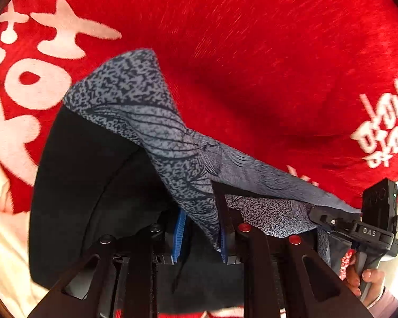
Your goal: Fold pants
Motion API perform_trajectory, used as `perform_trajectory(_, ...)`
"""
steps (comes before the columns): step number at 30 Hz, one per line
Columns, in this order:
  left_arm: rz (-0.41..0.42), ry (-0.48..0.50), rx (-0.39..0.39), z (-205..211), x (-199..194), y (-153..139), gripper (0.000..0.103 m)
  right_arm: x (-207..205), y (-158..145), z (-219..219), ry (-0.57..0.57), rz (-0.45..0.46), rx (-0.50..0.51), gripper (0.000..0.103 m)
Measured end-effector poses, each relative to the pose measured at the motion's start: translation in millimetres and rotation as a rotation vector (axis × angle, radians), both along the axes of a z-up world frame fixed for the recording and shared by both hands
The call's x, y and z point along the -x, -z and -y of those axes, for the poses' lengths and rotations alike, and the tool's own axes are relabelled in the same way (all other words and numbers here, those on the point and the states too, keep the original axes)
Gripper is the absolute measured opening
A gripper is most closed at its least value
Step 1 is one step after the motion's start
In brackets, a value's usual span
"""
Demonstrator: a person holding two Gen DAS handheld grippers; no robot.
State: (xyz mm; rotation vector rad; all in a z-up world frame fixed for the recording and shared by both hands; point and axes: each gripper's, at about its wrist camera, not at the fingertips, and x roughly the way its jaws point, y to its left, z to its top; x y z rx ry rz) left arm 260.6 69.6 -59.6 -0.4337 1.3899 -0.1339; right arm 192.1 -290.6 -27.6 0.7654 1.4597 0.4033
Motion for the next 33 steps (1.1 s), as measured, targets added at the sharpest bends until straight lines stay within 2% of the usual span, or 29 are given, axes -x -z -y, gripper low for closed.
perform_trajectory(2, 0.000, 0.003, -0.007, 1.6, -0.2, -4.4, 0.026, -7.6, 15.2, -1.5, -0.039, -0.003, 0.019, 0.012)
perform_trajectory(4, 0.001, 0.023, -0.018, 2.4, 3.8, -16.0, 0.026, -8.1, 17.4, -0.7, -0.036, 0.008, 0.009, 0.011)
perform_trajectory(5, 0.008, 0.032, -0.046, 2.2, 7.6, -25.1, 0.040, -7.6, 16.7, -0.5, -0.037, 0.012, 0.007, 0.011)
perform_trajectory(6, 0.023, 0.030, -0.092, 0.8, 11.0, -36.0, 0.073, -7.1, 15.9, -0.3, -0.039, 0.014, 0.007, 0.011)
perform_trajectory(7, 0.057, 0.021, -0.141, -2.0, 17.8, -48.4, 0.085, -6.8, 15.0, 0.8, -0.041, 0.012, 0.007, 0.013)
perform_trajectory(8, 0.101, 0.018, -0.177, -5.1, 24.8, -61.6, 0.089, -7.0, 13.0, 1.3, -0.040, 0.009, 0.003, 0.015)
perform_trajectory(9, 0.115, 0.029, -0.195, -5.9, 27.8, -69.1, 0.089, -7.2, 9.3, 2.0, -0.031, 0.006, -0.006, 0.018)
perform_trajectory(11, 0.091, 0.047, -0.235, -3.8, 32.9, -71.3, 0.089, -8.7, 1.0, 7.2, -0.019, 0.012, -0.016, 0.027)
perform_trajectory(13, 0.053, 0.083, -0.264, 5.3, 35.6, -59.7, 0.089, -2.4, -16.6, 9.8, -0.019, 0.050, 0.011, 0.053)
perform_trajectory(15, 0.036, 0.129, -0.316, 21.9, 38.1, -43.5, 0.089, 14.4, -41.5, 7.6, -0.024, 0.113, 0.021, 0.060)
perform_trajectory(18, 0.020, 0.164, -0.397, 45.3, 37.0, -13.7, 0.089, 32.8, -50.6, 0.0, -0.050, 0.117, 0.006, 0.064)
perform_trajectory(20, 0.001, 0.161, -0.503, 56.3, 36.0, 1.8, 0.089, 41.9, -35.5, 0.6, -0.091, 0.069, 0.097, 0.065)
perform_trajectory(21, 0.011, 0.159, -0.521, 59.3, 38.2, -0.4, 0.089, 43.6, -28.3, 5.2, -0.099, 0.048, 0.149, 0.064)
perform_trajectory(22, 0.010, 0.161, -0.515, 61.0, 41.5, -5.9, 0.089, 47.1, -23.6, 15.8, -0.071, 0.040, 0.127, 0.059)
perform_trajectory(25, 0.017, 0.160, -0.438, 61.7, 60.1, -28.8, 0.089, 58.7, -43.6, 40.8, 0.019, 0.089, 0.049, 0.061)
perform_trajectory(29, 0.000, 0.199, -0.407, 73.7, 97.1, -49.9, 0.089, 102.2, -75.0, 62.3, 0.059, 0.146, 0.122, 0.064)
perform_trajectory(33, 0.010, 0.286, -0.373, 110.0, 137.2, -62.7, 0.089, 168.4, -83.7, 90.8, 0.126, 0.117, 0.213, 0.064)
